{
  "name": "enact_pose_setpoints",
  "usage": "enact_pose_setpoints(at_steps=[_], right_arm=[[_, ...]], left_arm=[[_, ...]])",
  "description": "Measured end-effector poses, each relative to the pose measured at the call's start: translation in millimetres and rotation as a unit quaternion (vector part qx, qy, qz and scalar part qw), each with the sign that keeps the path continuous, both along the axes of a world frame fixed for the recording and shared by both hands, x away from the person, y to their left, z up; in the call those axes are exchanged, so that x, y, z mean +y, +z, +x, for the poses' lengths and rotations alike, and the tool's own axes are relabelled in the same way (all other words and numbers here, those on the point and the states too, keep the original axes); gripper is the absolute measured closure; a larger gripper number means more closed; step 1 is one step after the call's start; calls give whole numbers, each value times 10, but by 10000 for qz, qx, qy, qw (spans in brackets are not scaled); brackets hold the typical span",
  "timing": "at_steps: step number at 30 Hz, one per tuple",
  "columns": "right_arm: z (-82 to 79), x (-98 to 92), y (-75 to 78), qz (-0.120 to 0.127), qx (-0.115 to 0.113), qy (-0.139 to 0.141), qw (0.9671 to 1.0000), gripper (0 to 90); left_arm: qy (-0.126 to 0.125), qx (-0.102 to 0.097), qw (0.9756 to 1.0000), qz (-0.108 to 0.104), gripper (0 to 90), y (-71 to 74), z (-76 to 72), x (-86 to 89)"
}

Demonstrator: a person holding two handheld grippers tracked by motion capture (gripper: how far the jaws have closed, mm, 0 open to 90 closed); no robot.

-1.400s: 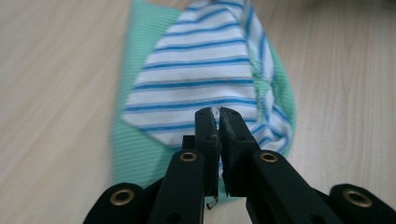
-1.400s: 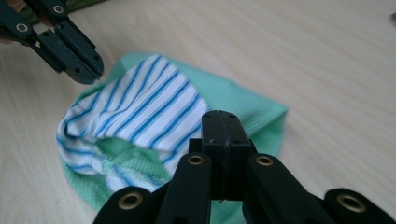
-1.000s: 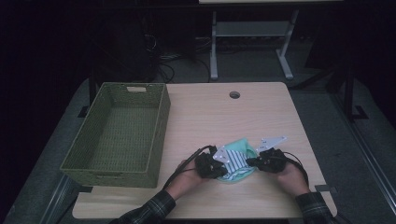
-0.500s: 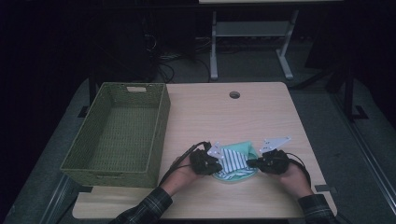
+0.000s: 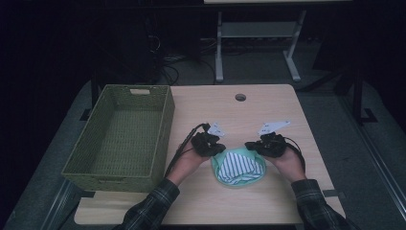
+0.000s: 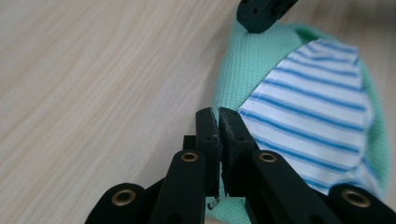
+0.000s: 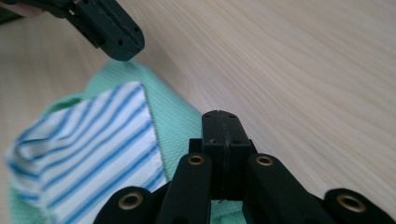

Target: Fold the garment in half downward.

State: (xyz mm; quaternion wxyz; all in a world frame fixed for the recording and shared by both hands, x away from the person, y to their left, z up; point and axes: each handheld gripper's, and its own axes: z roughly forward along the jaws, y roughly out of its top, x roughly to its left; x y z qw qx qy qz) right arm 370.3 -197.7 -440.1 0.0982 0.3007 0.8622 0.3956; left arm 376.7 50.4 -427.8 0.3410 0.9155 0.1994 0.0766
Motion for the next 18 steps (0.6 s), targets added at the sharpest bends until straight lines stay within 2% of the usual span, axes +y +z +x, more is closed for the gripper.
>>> enact_pose_setpoints(at_steps=[6, 9, 11, 14, 18], right_arm=[[64, 28, -222, -323, 231, -8, 9992, 900], [72, 21, -241, -292, 292, -29, 9991, 900], [71, 19, -246, -355, 310, -47, 9989, 900], [35, -9, -249, -396, 305, -103, 9987, 900], [32, -21, -256, -281, 285, -104, 9991, 900]], left_arm=[[-49, 158, 9994, 297, 883, -183, 59, -39], [-78, 103, 9985, 525, 895, -248, 58, -59], [-54, 124, 9986, 505, 897, -267, 57, -39], [-93, 36, 9983, 570, 898, -267, 40, -24], [-38, 4, 9989, 476, 894, -267, 59, -36]])
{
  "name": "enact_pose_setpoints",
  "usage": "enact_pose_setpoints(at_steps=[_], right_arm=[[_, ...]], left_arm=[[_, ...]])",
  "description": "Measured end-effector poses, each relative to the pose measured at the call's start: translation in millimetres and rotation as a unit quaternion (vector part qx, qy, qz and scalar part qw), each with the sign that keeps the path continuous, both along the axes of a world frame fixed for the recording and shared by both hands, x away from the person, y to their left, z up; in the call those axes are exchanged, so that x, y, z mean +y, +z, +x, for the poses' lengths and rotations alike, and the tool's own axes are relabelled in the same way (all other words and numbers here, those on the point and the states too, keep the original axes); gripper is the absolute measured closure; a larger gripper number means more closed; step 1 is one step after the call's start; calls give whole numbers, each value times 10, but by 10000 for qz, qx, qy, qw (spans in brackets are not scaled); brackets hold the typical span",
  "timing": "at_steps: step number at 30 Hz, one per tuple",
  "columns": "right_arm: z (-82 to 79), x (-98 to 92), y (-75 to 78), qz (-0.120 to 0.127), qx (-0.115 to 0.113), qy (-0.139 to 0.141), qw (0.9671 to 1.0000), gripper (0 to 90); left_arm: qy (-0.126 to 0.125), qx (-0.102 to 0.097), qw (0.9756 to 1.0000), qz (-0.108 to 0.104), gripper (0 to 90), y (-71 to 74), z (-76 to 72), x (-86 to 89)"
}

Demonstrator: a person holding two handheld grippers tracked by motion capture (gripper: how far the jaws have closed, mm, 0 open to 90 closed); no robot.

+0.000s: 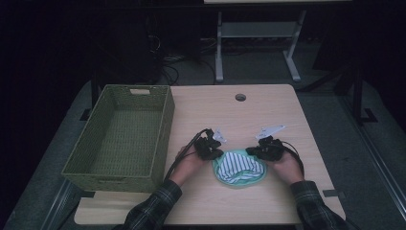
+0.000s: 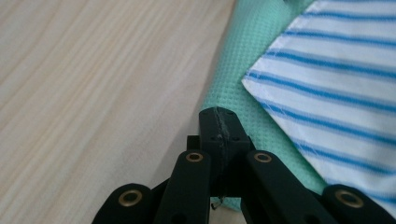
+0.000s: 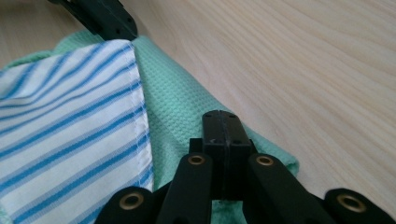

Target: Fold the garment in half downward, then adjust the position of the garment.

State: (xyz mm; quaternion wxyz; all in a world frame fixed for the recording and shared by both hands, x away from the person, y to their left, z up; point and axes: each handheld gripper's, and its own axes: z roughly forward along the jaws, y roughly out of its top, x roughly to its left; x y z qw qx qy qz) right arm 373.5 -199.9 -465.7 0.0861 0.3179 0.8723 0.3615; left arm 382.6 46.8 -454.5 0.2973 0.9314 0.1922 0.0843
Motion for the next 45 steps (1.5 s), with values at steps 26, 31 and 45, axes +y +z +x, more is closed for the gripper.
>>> enact_pose_setpoints(at_steps=[26, 31, 45], right_arm=[[359, 297, 118, 147, -21, 310, 9994, 900], [375, 348, 65, 0, 15, 367, 9993, 900], [264, 92, -2, -175, 117, 240, 9995, 900]], left_arm=[[-1127, 777, 9873, -809, 896, 109, -830, -378], [-1172, 804, 9878, -635, 896, 11, -851, -441], [-852, 538, 9940, -428, 896, 14, -737, -316]])
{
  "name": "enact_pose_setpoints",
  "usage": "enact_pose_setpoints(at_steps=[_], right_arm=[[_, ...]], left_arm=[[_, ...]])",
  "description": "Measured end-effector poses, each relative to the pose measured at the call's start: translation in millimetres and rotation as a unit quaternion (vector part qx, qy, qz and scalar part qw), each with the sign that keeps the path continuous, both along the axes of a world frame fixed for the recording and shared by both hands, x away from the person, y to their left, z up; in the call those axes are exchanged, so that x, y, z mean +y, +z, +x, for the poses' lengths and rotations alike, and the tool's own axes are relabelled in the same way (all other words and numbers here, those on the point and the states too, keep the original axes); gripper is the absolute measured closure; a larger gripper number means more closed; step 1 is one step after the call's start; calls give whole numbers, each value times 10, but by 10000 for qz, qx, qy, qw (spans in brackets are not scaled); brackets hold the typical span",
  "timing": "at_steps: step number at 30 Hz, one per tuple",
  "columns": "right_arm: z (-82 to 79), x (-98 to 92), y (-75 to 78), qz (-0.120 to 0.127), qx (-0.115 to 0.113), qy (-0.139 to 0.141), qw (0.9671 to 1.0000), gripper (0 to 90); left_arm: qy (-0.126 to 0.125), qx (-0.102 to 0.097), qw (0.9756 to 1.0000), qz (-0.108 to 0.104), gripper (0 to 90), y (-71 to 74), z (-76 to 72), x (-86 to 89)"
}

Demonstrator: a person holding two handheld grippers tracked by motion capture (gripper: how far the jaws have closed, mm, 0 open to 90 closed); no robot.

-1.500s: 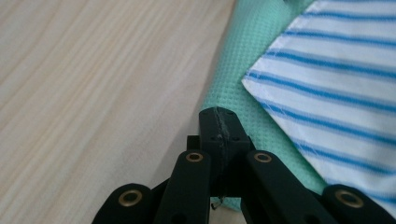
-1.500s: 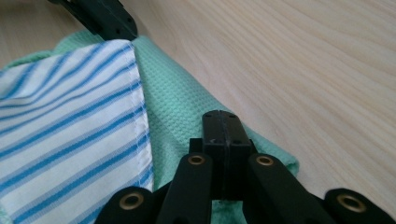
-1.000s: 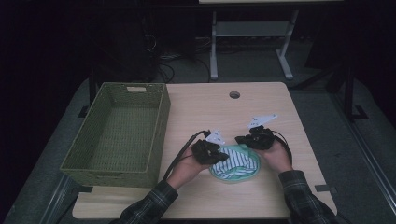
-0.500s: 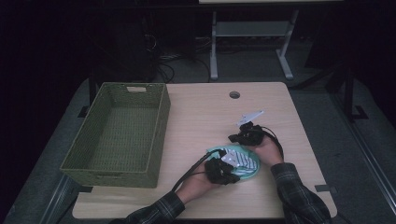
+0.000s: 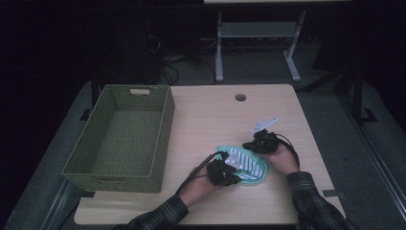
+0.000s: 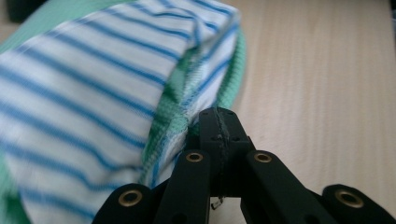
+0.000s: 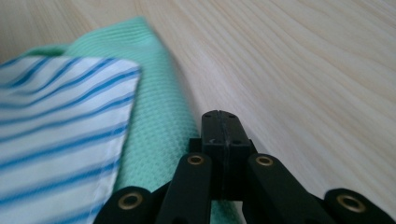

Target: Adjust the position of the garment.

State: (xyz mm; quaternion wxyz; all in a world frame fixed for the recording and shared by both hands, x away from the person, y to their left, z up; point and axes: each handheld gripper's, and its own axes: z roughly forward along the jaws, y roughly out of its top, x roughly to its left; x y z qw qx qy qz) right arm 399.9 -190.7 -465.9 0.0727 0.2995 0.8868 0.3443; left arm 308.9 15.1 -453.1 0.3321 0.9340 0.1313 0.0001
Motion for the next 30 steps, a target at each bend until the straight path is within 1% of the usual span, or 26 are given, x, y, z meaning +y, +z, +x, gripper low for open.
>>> enact_pose_setpoints(at_steps=[2, 6, 7, 8, 9, 10, 12, 13, 14, 16, 20, 21, 22, 24, 25, 26, 27, 30], right_arm=[[-26, -48, 5, 21, -10, -22, 10000, 900], [-87, -139, 8, 20, -33, -57, 10000, 900], [-104, -159, 6, 23, -39, -70, 10000, 900], [-118, -176, 2, 36, -77, -53, 9999, 900], [-145, -190, 8, 37, -25, -80, 10000, 900], [-159, -201, 9, 35, -28, -77, 10000, 900], [-192, -226, 11, 44, -47, -32, 10000, 900], [-217, -230, 16, 64, -21, -53, 10000, 900], [-236, -240, 17, 64, -44, -15, 10000, 900], [-290, -249, 27, 94, -18, -13, 10000, 900], [-385, -262, 48, 110, -40, 21, 9999, 900], [-417, -268, 56, 119, -46, 48, 9999, 900], [-438, -270, 62, 125, -38, 53, 9999, 900], [-490, -273, 65, 145, -43, 112, 9998, 900], [-521, -271, 65, 153, 12, 125, 9998, 900], [-557, -267, 61, 169, 24, 157, 9997, 899], [-581, -265, 56, 163, 7, 210, 9996, 900], [-659, -251, 63, 166, 32, 272, 9995, 900]], left_arm=[[52, -29, 10000, -4, 896, 10, 43, 47], [268, -66, 9996, -10, 896, 24, 140, 159], [272, -83, 9996, 27, 896, 30, 171, 193], [399, -70, 9992, -28, 896, 29, 193, 222], [433, -90, 9990, -17, 896, 31, 211, 245], [536, -86, 9985, -50, 896, 30, 236, 277], [582, -116, 9982, 8, 896, 39, 281, 333], [646, -104, 9979, -18, 896, 39, 302, 359], [711, -100, 9974, -35, 896, 38, 327, 391], [762, -124, 9970, -22, 896, 40, 370, 442], [904, -115, 9958, -17, 896, 46, 426, 521], [900, -148, 9958, 1, 896, 50, 437, 535], [945, -134, 9954, -25, 896, 54, 447, 549], [972, -142, 9952, -23, 896, 55, 466, 566], [998, -131, 9949, -29, 896, 53, 482, 571], [964, -155, 9952, 16, 896, 54, 500, 578], [1003, -135, 9949, -1, 896, 49, 504, 576], [989, -138, 9950, 14, 896, 35, 535, 572]])
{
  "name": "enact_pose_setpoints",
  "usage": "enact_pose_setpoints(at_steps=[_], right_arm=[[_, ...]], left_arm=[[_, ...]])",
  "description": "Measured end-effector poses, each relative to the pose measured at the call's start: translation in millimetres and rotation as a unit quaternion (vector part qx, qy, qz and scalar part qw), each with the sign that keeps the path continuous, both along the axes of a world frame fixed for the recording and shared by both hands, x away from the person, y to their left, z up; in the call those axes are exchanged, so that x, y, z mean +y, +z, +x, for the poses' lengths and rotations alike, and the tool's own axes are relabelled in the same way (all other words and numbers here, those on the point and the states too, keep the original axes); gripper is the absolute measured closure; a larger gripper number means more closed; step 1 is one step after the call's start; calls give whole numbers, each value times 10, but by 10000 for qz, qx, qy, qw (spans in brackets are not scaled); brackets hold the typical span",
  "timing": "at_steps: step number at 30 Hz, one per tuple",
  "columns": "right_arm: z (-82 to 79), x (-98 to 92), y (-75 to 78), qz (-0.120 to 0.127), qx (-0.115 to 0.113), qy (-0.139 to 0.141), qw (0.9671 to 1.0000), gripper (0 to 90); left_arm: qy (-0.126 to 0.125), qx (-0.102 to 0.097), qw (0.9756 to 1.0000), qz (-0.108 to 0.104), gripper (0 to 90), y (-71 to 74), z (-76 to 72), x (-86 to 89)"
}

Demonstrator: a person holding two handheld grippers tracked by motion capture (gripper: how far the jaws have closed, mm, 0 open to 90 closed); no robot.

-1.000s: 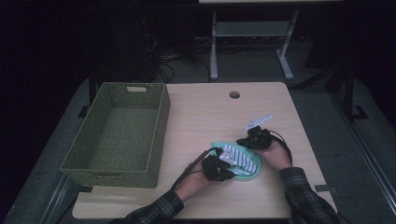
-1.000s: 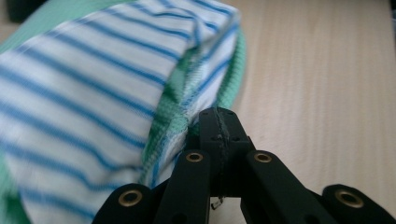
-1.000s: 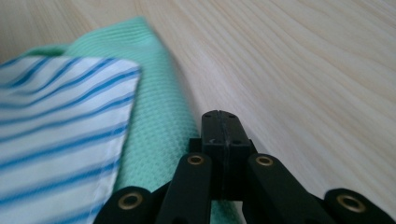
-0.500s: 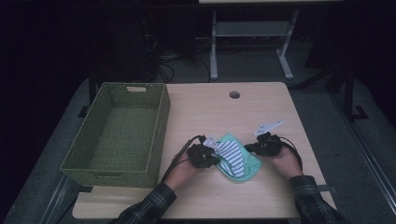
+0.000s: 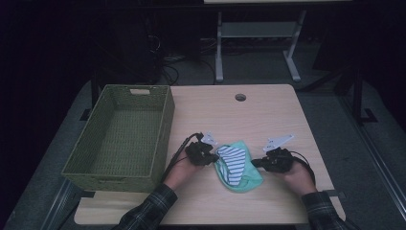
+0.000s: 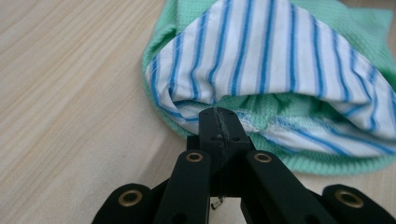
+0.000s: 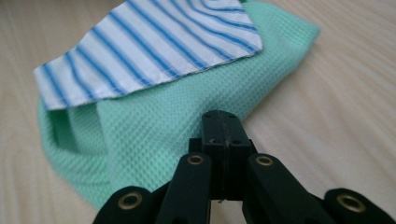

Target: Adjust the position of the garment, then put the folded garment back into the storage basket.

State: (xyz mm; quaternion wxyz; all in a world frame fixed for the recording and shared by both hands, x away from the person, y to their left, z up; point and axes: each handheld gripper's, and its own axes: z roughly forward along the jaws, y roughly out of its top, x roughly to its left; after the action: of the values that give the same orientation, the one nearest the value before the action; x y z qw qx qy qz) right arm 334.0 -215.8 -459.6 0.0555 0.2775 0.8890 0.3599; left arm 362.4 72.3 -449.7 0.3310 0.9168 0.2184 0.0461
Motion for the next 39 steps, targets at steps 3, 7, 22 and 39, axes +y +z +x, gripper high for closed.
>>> enact_pose_setpoints(at_steps=[3, 7, 22, 39], right_arm=[[-64, -15, 16, 4, -55, 11, 10000, 900], [-102, -90, 23, 117, -108, -147, 9998, 872], [-243, -617, -28, 455, -404, -1170, 9913, 363], [-242, -743, -220, 108, -514, -1654, 9848, 120]], left_arm=[[11, 9, 10000, -13, 895, -3, 4, -5], [8, 1, 10000, -45, 884, 36, -15, 20], [-317, 83, 9995, 6, 572, 164, -91, 55], [-759, 204, 9967, 200, 263, 164, -169, -120]])
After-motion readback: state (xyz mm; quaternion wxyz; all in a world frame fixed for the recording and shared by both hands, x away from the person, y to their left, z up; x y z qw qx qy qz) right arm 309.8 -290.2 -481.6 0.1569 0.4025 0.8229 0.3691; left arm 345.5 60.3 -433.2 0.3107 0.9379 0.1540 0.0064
